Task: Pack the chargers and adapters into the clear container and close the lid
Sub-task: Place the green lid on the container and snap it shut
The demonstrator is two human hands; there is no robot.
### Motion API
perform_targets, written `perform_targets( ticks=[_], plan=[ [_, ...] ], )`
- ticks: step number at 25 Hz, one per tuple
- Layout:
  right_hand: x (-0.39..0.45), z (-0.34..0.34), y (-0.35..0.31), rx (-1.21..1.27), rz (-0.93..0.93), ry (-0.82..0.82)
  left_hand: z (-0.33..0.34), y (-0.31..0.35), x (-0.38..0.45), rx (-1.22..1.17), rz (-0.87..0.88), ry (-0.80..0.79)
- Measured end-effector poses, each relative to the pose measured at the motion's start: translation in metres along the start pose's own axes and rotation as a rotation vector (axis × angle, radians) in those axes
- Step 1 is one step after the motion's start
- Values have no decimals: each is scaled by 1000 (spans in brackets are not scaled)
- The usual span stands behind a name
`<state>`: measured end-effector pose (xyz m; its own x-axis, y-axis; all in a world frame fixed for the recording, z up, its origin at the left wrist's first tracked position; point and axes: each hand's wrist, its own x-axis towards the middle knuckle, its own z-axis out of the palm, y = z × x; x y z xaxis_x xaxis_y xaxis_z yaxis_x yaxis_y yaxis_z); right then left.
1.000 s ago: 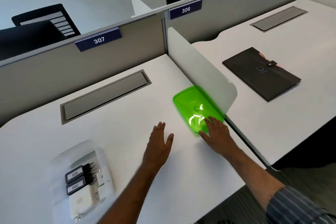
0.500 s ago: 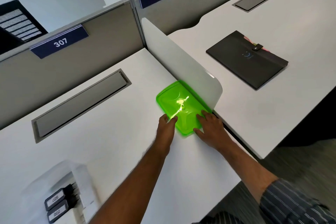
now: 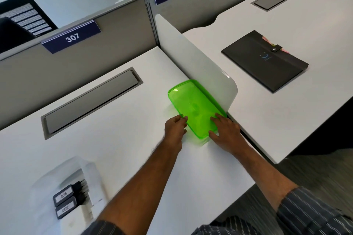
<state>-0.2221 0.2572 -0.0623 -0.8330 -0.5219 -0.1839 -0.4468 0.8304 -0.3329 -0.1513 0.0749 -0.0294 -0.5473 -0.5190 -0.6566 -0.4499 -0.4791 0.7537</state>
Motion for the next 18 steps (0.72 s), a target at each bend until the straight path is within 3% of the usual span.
perform_targets(
  ticks=[6, 10, 15, 18],
  plan=[
    [-15, -15, -10, 327, 94, 65, -4, 6, -34, 207, 275, 84],
    [-17, -35, -31, 1085, 191, 118, -21, 8, -61, 341, 483, 109],
    [-21, -65, -62, 1611, 310, -62, -61, 13, -96, 496, 787, 132],
    [-25, -72, -81, 1782, 284, -158, -97, 18, -113, 589, 942, 202]
  ],
)
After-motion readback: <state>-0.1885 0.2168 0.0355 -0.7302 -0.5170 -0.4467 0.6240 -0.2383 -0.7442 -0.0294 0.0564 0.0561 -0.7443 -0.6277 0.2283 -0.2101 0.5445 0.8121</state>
